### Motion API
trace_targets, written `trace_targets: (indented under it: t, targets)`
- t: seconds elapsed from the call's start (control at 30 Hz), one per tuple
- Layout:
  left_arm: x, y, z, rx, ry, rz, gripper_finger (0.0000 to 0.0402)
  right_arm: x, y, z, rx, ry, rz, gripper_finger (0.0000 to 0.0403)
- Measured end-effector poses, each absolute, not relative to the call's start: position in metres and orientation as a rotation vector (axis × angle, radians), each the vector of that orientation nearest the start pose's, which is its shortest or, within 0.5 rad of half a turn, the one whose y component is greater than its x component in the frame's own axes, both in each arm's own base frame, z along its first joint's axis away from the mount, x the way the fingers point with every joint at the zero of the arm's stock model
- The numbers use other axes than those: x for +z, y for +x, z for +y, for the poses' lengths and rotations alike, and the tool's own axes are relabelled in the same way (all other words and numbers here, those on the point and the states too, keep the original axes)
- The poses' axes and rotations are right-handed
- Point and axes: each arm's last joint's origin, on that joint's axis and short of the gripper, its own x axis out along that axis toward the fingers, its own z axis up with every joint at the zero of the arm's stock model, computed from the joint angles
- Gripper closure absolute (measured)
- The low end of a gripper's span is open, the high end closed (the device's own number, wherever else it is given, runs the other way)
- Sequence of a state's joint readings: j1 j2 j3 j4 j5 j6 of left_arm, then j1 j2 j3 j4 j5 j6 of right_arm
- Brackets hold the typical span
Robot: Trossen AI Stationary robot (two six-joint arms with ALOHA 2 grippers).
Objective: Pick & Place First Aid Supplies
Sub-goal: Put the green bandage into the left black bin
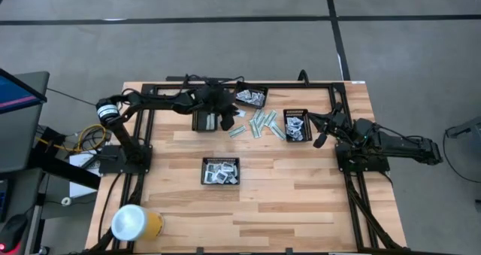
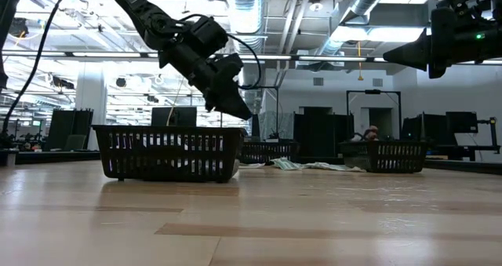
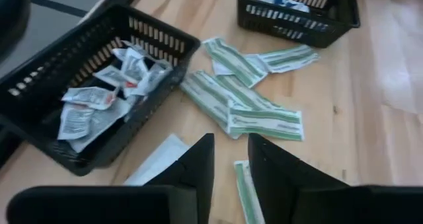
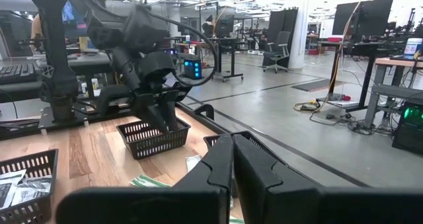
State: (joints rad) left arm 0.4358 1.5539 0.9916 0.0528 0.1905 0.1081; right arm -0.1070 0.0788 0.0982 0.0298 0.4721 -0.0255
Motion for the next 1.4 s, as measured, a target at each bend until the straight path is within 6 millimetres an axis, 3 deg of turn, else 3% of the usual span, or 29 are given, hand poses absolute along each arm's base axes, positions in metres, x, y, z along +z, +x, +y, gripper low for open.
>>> trace_targets:
  t: [0.43,0.83,1.4]
  targets:
    - [0.238,0.32,0.113,0.146,0.016,0.518,0.023,0.194,0.092,-0.023,-0.58,-0.016,-0.041,0.0395]
    - [0.194,0.339,0.107,0.148,-0.053,0.644,0.0238,0.194,0.092,-0.023,-0.58,-0.016,-0.041,0.0395]
    - [0.176,0.34,0.108,0.162,-0.065,0.726,0.0245,0.194,0.092,-0.023,-0.58,-0.016,-0.041,0.0395]
